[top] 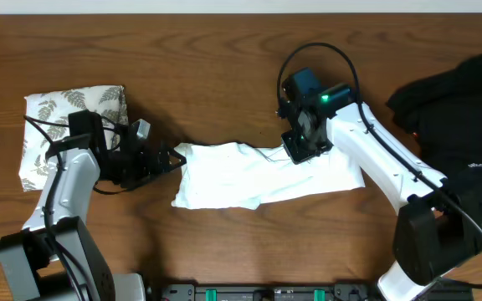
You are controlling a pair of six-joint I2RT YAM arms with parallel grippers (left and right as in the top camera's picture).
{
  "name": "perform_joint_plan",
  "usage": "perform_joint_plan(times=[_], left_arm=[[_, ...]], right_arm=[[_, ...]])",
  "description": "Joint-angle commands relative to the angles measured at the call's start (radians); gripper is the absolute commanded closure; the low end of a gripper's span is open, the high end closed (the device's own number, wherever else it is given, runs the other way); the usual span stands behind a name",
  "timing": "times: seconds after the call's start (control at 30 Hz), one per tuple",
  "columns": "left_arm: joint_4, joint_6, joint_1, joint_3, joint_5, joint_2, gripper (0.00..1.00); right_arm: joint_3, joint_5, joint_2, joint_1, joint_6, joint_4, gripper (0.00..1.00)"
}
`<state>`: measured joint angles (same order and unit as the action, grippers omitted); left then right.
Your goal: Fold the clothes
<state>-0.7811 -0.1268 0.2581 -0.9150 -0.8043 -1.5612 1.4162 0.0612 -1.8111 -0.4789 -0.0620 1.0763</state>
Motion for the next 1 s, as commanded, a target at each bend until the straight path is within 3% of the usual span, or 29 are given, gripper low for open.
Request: perform_joint_plan(times=[0.0,0.2,0.27,0.3,0.53,0.7,0.8,0.97], left_arm=[[-0.003,0.009,0.005,-0.019,0.004,0.012,0.02],[-0.003,0.009,0.005,-0.019,0.004,0.012,0.02],[-0.003,0.010,0.005,-0.019,0.004,0.012,0.02],[-0.003,0.009,0.005,-0.019,0.004,0.012,0.02],[-0.003,0.009,0.005,-0.019,0.004,0.012,0.02],[-0.003,0.010,0.005,-0.019,0.005,0.012,0.02],[-0.003,0.009,0.005,-0.019,0.005,0.012,0.02],[-0.003,0.009,0.005,-0.019,0.005,0.012,0.02]], right_arm=[[-0.006,0.018,-0.009,-0.019,-0.012,-0.002,0.93],[-0.006,0.019,-0.009,-0.030,0.009,0.032,0.81],[-0.006,0.018,-0.009,-0.036,0.041,0.056,0.67],[-0.006,0.016,-0.009,-0.038,0.048,0.062,0.66],[-0.006,-0.024,-0.009,-0.019,0.051,0.009,0.75],[-0.006,-0.187,-0.009,0.020,-0.046,-0.008,0.70],[-0.006,-0.135,-0.010,0.051,-0.046,0.001,0.68],[-0.026,-0.061,-0.024,0.068,-0.107,0.021,0.73]])
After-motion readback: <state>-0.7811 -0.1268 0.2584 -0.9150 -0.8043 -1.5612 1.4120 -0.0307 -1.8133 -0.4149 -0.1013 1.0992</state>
